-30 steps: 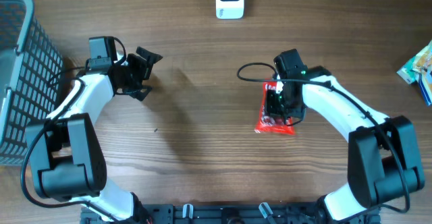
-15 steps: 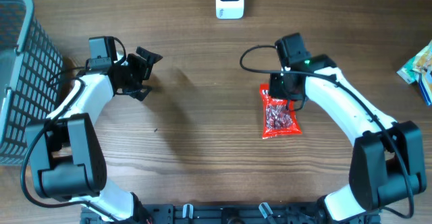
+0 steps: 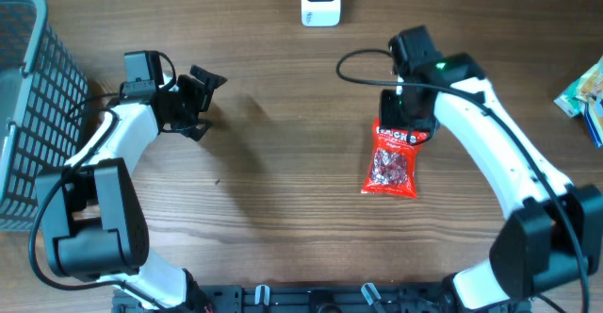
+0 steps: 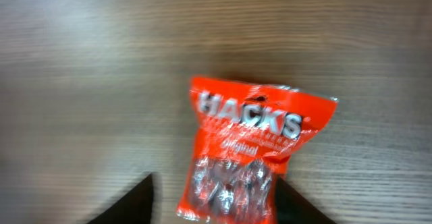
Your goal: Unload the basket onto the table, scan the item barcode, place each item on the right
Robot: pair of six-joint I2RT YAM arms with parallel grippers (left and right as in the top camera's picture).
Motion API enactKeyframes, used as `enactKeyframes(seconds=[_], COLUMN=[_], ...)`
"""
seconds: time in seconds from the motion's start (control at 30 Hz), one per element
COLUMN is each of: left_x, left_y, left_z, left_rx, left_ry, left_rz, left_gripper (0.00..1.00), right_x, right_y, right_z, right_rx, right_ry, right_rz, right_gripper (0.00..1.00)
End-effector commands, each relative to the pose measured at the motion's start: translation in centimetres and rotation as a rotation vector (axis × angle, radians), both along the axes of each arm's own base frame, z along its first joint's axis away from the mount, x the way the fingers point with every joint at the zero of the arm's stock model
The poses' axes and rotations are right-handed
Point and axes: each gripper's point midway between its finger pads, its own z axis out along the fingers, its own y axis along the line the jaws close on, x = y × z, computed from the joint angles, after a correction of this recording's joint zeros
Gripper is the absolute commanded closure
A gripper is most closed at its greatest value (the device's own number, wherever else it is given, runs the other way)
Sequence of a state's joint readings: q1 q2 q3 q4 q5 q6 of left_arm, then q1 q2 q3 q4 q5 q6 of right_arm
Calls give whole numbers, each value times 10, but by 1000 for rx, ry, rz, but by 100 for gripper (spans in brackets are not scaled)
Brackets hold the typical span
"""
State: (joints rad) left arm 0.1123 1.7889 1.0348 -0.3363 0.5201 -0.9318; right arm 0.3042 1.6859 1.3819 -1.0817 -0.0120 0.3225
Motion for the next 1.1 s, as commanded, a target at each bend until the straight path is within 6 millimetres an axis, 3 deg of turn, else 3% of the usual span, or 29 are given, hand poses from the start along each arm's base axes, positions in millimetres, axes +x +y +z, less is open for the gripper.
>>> enactKeyframes(seconds=[0.0, 0.03, 0.07, 0.2, 0.27, 0.47, 0.87, 1.07], left_x=[1, 1, 1, 1, 1, 1, 1, 1], left_y=[2, 2, 2, 2, 2, 2, 2, 2], left_z=[6, 6, 6, 6, 6, 6, 6, 6], left_rx=[15, 15, 15, 15, 15, 15, 15, 15], left_ry=[-24, -24, -24, -24, -24, -24, -24, -24], left_rz=[-8, -8, -8, -8, -8, -8, -8, -8], left_gripper=[0, 0, 0, 0, 0, 0, 0, 0], right_x=[-26, -37, -41, -59, -63, -56, -50, -54], right_y=[23, 31, 31, 22, 23, -8, -6, -10], right_z=[0, -11, -19, -51, -61, -70, -96, -109], right_rx=[39, 23, -15, -187, -218, -391, -375, -409], right_ry=[74, 101, 101, 59, 32, -95, -128, -93], right_rz=[123, 103, 52, -100, -102, -214, -218, -211], right_gripper=[24, 8, 3, 0, 1, 3, 10, 23])
